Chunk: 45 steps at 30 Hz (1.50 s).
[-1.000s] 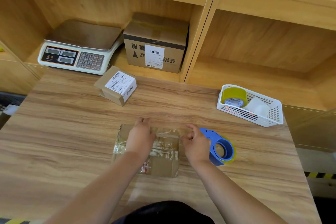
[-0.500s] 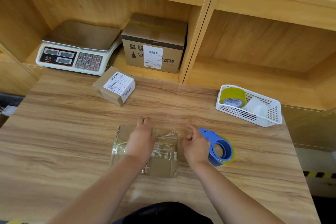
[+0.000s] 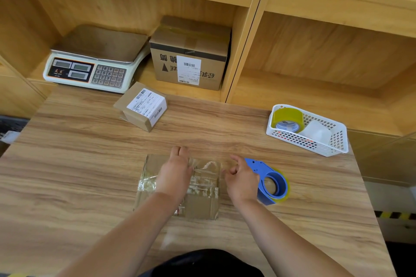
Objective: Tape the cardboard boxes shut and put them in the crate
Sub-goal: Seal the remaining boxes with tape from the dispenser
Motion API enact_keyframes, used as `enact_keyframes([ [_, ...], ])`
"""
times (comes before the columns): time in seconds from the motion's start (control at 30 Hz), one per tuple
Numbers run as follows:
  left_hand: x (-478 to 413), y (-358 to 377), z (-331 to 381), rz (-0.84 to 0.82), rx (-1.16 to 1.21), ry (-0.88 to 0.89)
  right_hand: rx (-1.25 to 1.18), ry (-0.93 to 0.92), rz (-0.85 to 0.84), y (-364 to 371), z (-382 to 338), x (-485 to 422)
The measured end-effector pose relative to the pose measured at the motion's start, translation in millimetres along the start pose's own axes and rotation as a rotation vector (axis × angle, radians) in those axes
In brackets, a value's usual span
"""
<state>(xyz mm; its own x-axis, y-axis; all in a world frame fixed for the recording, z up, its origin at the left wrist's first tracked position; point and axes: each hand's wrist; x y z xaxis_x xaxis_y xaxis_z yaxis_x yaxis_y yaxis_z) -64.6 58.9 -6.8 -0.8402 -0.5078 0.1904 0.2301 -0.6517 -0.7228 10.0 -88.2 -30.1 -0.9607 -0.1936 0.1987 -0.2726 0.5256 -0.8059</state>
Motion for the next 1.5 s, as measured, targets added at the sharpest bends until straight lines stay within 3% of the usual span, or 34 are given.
enact_keyframes([
  [0.43,-2.1,4.4,-1.9,0.007,-0.216,0.096,0.122,-0.038,-0.015,0.1,0.6,0.9],
  [0.57,-1.7,5.6,-7.0,0.073,-0.394,0.24,0.127,-0.046,-0.014,0.8,1.1,0.9],
  [0.73,9.7,26.4,-4.0,-0.078,-0.517,0.597,0.129,-0.041,-0.023,3.1,0.7,-0.3],
  [0.93,19.4,38.3,-2.7,-0.401,-0.549,0.553,0.145,-0.044,0.012,0.3,0.0,2.0],
  [1.07,18.8,39.7,-9.5,-0.377,-0.512,0.556,0.255,-0.102,0.022,-3.0,-2.3,2.9],
  [1.5,16.1,30.0,-45.0,-0.177,-0.526,0.363,0.251,-0.173,0.087,5.9,0.9,7.0],
])
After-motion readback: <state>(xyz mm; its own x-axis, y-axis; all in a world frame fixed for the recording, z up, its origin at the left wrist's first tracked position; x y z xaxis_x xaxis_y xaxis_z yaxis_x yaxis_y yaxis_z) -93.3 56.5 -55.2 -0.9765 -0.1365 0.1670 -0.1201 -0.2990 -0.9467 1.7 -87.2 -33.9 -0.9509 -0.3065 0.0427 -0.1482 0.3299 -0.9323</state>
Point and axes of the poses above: each hand's wrist, its own x-axis away from the middle knuckle, its own y-axis out of the palm, z = x × y, and after that the axes turned 7 degrees about x, right-handed
